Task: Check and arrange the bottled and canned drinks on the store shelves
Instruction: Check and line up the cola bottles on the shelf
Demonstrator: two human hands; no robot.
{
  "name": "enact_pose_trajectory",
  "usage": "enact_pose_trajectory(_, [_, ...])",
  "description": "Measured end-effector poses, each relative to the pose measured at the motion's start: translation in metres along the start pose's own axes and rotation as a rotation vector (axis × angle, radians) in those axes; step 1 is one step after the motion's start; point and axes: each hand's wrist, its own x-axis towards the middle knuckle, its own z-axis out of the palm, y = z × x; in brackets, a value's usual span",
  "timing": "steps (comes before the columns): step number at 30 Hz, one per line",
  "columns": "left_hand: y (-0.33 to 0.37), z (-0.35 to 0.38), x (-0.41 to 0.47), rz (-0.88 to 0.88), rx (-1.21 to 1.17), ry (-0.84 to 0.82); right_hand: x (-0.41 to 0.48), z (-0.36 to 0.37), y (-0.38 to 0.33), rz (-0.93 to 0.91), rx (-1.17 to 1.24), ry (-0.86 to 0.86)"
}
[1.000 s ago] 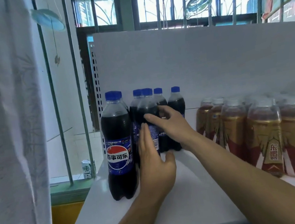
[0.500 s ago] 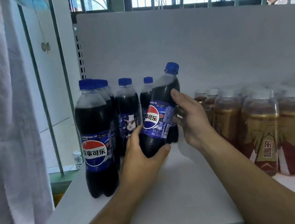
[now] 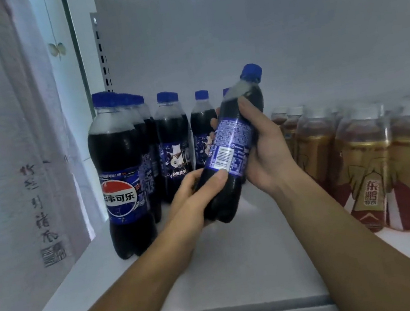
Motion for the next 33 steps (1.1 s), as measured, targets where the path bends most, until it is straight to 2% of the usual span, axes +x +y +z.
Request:
enact_pose_trajectory(4, [0.012, -0.005, -0.005, -0.162, -0.185, -0.139, -0.004, -0.001, -0.007, -0.008, 0.103, -0.065])
enact_pose_trajectory(6, [0.013, -0.005, -0.005, -0.217, -0.184, -0.195, -0.006, -0.001, -0.009, 0.000, 0.129, -0.069])
enact_pose_trajectory(11, [0.006, 0.003, -0.004, -0.061, -0.033, -0.072, -0.001, 0.000, -0.003, -0.076, -0.036, 0.031])
enact_pose_trajectory(13, [0.007, 0.000, -0.005, -0.102, -0.069, -0.059, -0.002, -0.001, -0.001, -0.039, -0.027, 0.012])
enact_pose_trajectory(15, [0.013, -0.003, -0.005, -0.202, -0.219, -0.133, -0.004, 0.000, -0.001, 0.020, 0.042, -0.040])
enact_pose_trajectory(17, [0.015, -0.005, -0.006, -0.265, -0.271, -0.204, -0.006, 0.001, -0.001, 0.049, 0.061, -0.063])
enact_pose_trajectory(23, [0.008, 0.005, -0.006, -0.084, -0.066, -0.048, -0.001, 0.000, 0.001, -0.069, -0.049, 0.018])
enact_pose_trajectory(25, [0.010, 0.000, -0.005, -0.139, -0.132, -0.063, -0.001, -0.001, 0.002, -0.028, -0.032, -0.010])
enact_pose_trajectory(27, [0.014, -0.004, -0.005, -0.225, -0.248, -0.148, -0.003, -0.001, 0.001, 0.019, 0.013, -0.056])
enact_pose_trajectory(29, [0.013, -0.004, -0.005, -0.225, -0.239, -0.168, -0.004, -0.001, 0.000, 0.017, 0.003, -0.038])
enact_pose_trajectory(33, [0.009, 0.004, -0.006, -0.092, -0.127, -0.087, -0.001, 0.000, 0.002, -0.123, -0.235, 0.023])
